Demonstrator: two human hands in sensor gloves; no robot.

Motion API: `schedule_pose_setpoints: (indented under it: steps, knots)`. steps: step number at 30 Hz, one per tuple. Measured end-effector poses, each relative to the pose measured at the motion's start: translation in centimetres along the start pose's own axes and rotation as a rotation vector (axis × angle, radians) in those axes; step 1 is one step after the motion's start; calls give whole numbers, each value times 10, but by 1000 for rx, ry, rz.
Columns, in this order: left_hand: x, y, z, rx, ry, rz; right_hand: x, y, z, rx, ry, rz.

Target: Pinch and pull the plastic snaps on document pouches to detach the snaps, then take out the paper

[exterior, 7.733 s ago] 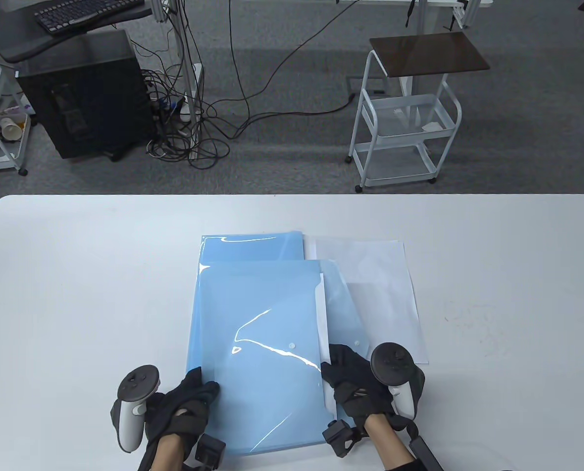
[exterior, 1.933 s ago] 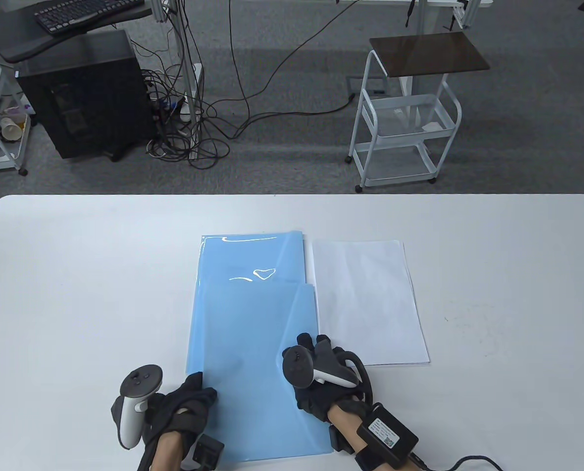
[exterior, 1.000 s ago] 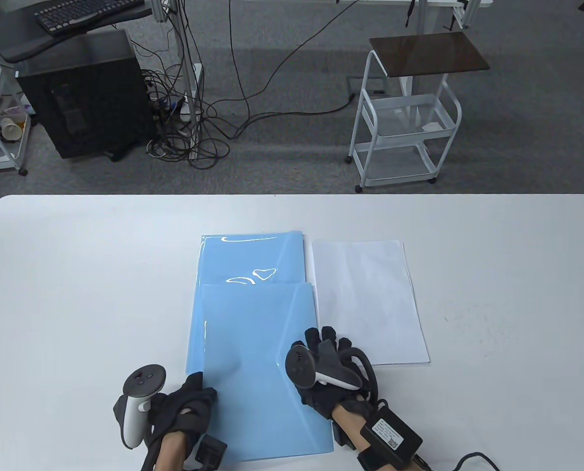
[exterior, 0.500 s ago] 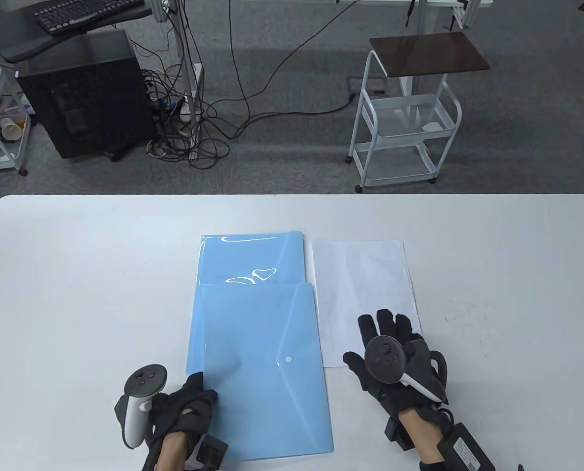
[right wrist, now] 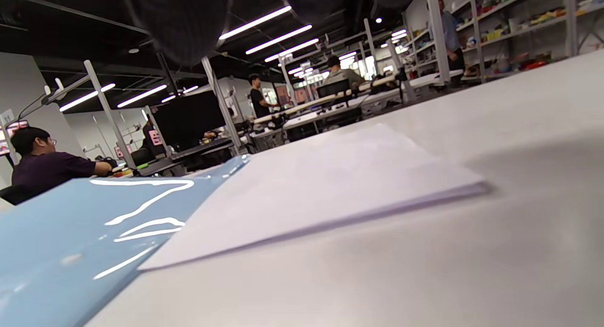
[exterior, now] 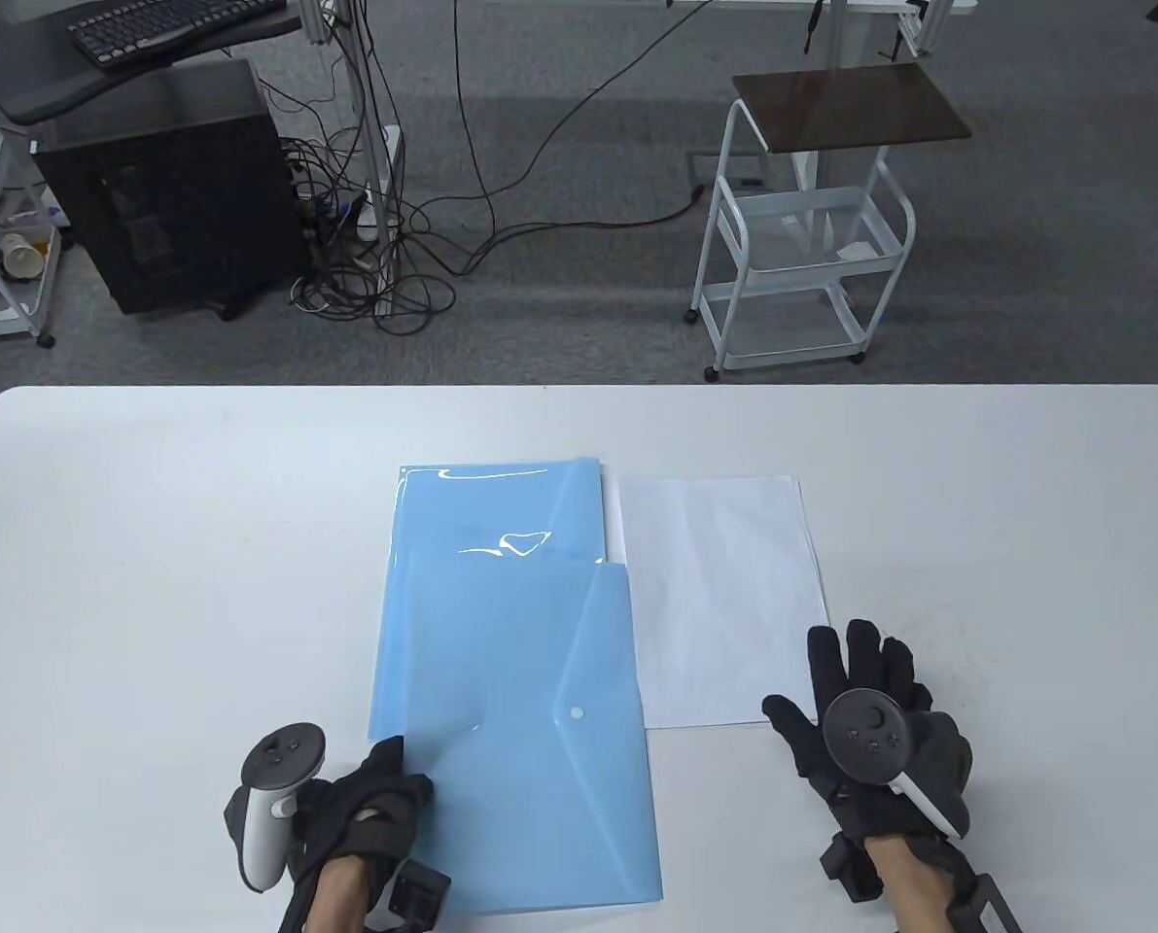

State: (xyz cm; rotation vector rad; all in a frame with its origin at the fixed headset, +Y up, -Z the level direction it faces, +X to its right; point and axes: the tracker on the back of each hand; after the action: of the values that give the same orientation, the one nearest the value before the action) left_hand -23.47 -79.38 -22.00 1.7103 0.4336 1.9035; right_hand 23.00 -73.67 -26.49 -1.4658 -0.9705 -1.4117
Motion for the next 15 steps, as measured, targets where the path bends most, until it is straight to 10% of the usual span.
schedule_pose_setpoints:
  steps: [15]
  knots:
    - [16,-36,-33,71,-81,93,7,11,9,-96,32,-15]
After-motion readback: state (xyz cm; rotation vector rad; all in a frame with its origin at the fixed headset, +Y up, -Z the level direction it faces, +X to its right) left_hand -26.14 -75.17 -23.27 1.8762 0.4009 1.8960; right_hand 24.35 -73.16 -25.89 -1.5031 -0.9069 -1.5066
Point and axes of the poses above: the tracker on the back of each hand, its own y axis roughly to the little-finger side, its own x axis roughly from the fingertips to the wrist, z = x × y, and after that the axes turned 1 degree about x, right-handed
